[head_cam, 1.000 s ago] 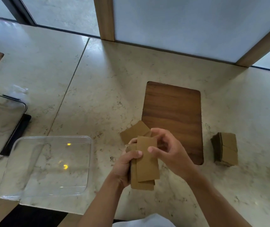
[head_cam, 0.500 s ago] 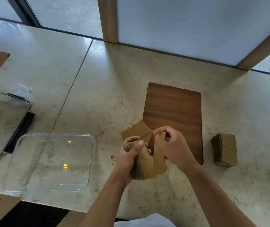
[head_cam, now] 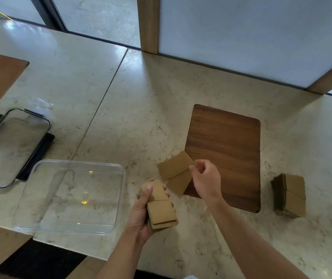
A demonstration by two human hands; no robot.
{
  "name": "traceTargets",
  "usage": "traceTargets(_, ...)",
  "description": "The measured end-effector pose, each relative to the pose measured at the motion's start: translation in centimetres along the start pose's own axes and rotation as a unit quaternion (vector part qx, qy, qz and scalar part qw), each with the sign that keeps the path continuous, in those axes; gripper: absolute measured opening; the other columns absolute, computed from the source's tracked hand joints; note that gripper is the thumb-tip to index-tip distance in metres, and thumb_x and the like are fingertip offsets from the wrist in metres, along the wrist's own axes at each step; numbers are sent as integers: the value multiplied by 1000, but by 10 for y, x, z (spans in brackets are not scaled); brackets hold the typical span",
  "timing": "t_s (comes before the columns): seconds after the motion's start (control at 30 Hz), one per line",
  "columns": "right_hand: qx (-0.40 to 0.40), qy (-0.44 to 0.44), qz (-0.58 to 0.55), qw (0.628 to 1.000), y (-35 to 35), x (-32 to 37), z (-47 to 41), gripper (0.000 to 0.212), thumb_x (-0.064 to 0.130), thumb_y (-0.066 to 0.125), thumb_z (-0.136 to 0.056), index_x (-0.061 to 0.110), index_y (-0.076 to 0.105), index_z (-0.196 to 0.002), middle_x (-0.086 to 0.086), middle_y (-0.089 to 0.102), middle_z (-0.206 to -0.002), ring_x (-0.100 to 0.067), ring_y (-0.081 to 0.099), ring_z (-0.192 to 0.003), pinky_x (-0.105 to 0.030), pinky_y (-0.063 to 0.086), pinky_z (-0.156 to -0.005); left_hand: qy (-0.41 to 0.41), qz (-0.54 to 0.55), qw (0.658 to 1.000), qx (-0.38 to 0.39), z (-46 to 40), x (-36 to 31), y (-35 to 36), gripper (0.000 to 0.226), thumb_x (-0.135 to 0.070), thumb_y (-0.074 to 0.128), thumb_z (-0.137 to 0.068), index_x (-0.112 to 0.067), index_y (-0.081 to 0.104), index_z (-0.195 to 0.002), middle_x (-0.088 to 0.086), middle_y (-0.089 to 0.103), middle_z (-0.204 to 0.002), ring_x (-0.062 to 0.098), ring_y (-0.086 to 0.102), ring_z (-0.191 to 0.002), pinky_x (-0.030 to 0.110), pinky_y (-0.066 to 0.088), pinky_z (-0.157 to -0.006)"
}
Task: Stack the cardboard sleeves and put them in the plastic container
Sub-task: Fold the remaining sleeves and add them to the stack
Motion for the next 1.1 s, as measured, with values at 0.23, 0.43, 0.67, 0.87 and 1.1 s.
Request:
traceTargets(0.23, 16, -68, 243, 968, 28, 4, -33, 96, 67, 81, -74, 20, 45, -150, -12, 40, -139, -34, 39, -129, -45, 37, -111, 24, 25, 999, 41, 1, -11, -20, 64, -30, 104, -57, -24, 74, -113, 20, 71, -110, 29, 72, -86, 49, 64, -73)
traceTargets(0.43, 1, 13, -87, 996, 4, -4, -38, 16, 27, 78, -93, 16, 69, -98, 1, 73, -93, -17, 68, -85, -28, 53, -71, 23, -20, 999, -21, -11, -15, -15, 89, -34, 107, -47, -24, 66, -126, 19, 74, -110, 29, 73, -87, 47, 64, -73)
traceTargets(0.67, 203, 2, -321, 925, -18, -1, -5, 17, 21, 72, -90, 16, 76, -106, 1, 70, -80, -10, 53, -58, -23, 43, -52, -43, -95, 994, -20, -22, -13, 8, 81, -55, 95, -59, -21, 70, -128, 24, 76, -117, 39, 74, -89, 51, 63, -68)
traceTargets(0.87, 219, -107, -116, 963, 14, -1, 26, 16, 31, 84, -87, 32, 76, -100, 3, 72, -100, -13, 66, -81, -25, 56, -69, -120, -60, 990, 35, -16, 12, 12, 82, -40, 104, -54, 0, 76, -120, 29, 74, -114, 36, 77, -91, 50, 64, -77)
traceTargets(1.1, 38, -122, 34, 991, 18, -8, -2, 44, 54, 73, -89, 24, 67, -122, 5, 56, -117, -7, 56, -106, -31, 52, -93, -88, 5, 992, 87, -4, 4, -10, 92, -7, 97, -61, -22, 60, -143, 31, 64, -129, 35, 71, -89, 50, 63, -75)
Point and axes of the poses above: each hand's wrist, its own z-axis away from the middle knuckle, its own y-axis out of the palm, x = y × z, the point moved 3 cm from there along -z, towards the middle knuckle
